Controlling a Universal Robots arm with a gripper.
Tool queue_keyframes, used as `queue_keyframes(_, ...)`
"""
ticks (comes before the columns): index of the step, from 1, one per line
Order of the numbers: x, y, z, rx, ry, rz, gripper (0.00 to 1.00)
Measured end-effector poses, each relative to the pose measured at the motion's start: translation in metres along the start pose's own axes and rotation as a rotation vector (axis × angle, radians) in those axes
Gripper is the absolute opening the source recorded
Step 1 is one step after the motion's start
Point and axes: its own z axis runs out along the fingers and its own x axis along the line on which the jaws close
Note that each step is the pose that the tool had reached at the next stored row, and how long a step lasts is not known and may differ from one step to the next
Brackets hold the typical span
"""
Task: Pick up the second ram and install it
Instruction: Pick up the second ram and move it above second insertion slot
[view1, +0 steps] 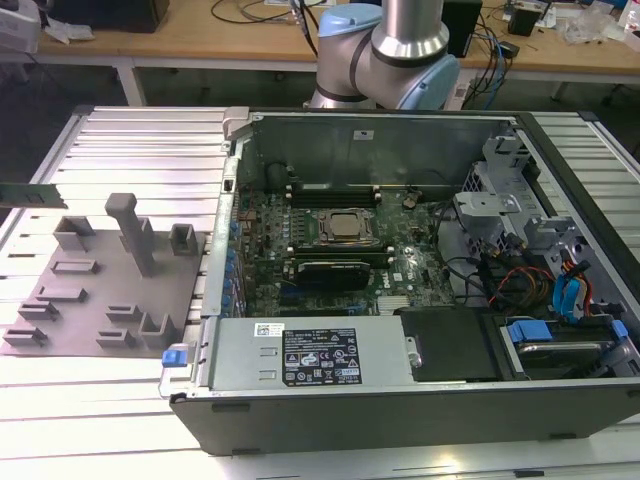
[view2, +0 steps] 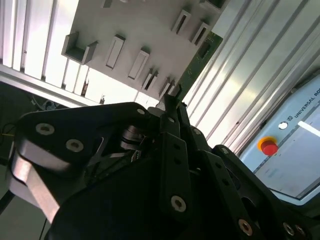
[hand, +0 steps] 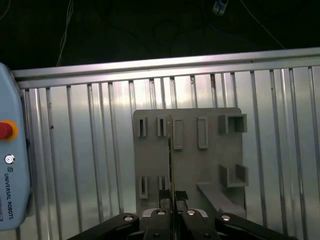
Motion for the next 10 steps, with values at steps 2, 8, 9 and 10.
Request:
queue_keyframes(2,0.0,-0.0009,-0.0003,-0.0003,0.0003,0.0,0.11)
queue_keyframes(8,-0.0024,-0.0277,-0.0005,0.0,0.0,0.0,0.11)
queue_keyframes(9,-0.003,-0.0354,-0.0007,-0.0001,0.0001,0.0,0.11)
queue_keyframes(10,-0.0035,-0.0412,-0.0008,-0.0001,0.0001,0.0,0.11)
